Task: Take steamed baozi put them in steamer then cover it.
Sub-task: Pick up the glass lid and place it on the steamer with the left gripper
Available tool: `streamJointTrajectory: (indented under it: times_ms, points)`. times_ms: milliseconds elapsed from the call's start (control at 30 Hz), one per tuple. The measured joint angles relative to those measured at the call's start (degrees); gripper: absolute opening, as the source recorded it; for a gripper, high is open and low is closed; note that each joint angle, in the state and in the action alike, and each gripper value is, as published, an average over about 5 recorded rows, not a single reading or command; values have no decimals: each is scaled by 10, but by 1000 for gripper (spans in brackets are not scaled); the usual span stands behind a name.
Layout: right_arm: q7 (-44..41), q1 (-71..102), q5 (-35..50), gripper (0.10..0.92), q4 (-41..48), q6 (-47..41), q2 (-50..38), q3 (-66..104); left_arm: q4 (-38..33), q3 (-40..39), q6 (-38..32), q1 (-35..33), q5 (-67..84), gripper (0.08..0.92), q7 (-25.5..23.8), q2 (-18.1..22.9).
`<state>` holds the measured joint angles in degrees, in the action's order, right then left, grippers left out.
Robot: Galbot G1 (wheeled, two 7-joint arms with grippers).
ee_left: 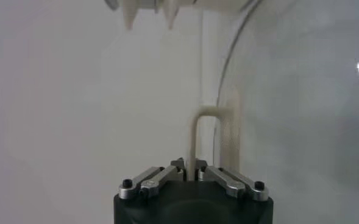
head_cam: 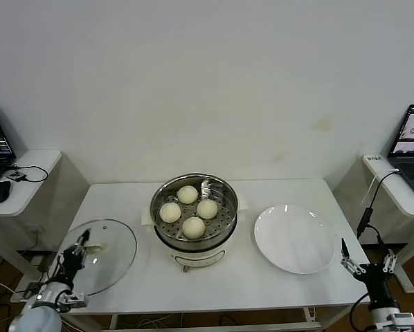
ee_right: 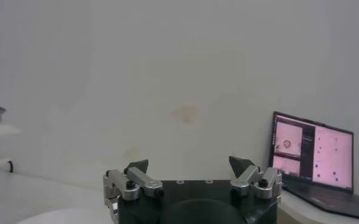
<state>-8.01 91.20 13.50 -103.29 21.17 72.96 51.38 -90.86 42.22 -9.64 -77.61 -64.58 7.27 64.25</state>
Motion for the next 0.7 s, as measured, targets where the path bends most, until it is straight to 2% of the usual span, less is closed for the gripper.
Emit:
streamJointTrajectory:
  times_ms: [400,700]
  points:
    - [-2,-1,0,823,1,-1,3,-9,-120,15,69,14,66,156,-63,-61]
    - [-2,6,-10,823,-10,1,14,-18,-197,-35,134,35,119,156,-115,-102]
